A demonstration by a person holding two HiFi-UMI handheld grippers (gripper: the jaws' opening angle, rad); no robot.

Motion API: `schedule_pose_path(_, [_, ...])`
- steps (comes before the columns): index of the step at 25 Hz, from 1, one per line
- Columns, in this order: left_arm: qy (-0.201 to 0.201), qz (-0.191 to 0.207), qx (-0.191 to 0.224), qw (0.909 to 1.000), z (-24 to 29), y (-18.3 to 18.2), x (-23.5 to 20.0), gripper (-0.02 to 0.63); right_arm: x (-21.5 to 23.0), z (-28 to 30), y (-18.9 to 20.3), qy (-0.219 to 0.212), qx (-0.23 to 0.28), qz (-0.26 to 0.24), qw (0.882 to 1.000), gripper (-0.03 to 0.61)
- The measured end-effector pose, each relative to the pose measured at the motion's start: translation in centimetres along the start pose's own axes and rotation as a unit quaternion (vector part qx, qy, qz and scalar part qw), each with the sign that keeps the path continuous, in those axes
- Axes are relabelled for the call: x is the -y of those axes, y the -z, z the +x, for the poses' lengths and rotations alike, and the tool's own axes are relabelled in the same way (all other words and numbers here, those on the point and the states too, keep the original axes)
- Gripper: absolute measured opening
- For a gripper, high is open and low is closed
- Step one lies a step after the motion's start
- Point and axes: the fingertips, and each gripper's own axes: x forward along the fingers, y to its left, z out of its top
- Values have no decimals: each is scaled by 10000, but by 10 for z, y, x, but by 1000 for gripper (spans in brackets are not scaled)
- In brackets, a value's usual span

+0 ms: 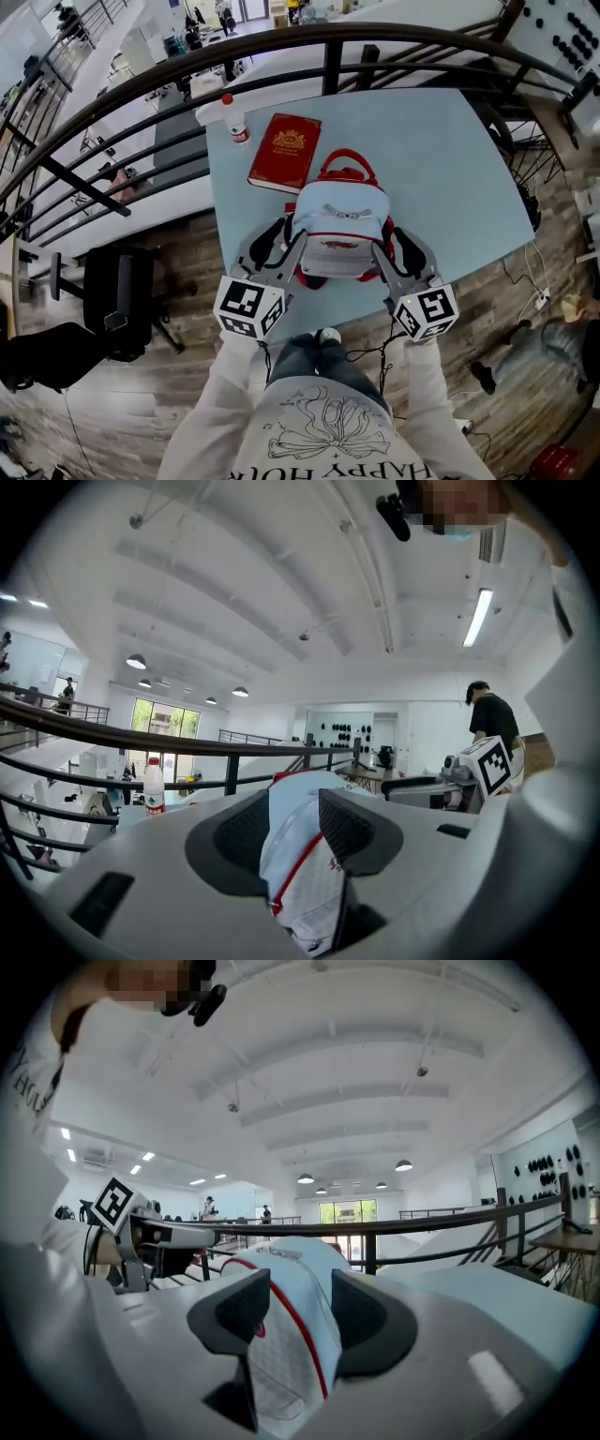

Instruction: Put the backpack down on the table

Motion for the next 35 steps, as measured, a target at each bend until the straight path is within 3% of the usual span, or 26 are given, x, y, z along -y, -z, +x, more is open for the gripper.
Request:
schedule_pose_path(2, [-49, 41, 130, 9999, -3, -12, 2, 166, -1, -3, -17, -10, 252, 66, 9997, 210])
schedule_pose_path(4, [-118, 57, 255, 9996, -6, -24, 2, 166, 1, -5, -36, 95, 512, 34, 9986, 161])
schedule_pose_path(10, [-405, 148, 573, 9974, -14, -56, -1, 148, 15, -16, -76, 793, 947, -148, 9922, 38])
schedule_pose_path(17, [-898, 253, 947, 9911, -28, -81, -11, 63, 23, -23, -92, 1282, 1076, -172, 9857, 32])
schedule_pose_path(23, [-1309, 372, 891, 9867, -31, -83, -17, 6, 22, -23, -99, 1389, 1116, -215, 9838, 32])
schedule_pose_path(35, [-1297, 199, 968, 9866, -33, -85, -14, 6, 23, -28, -104, 1475, 1170, -138, 9820, 25])
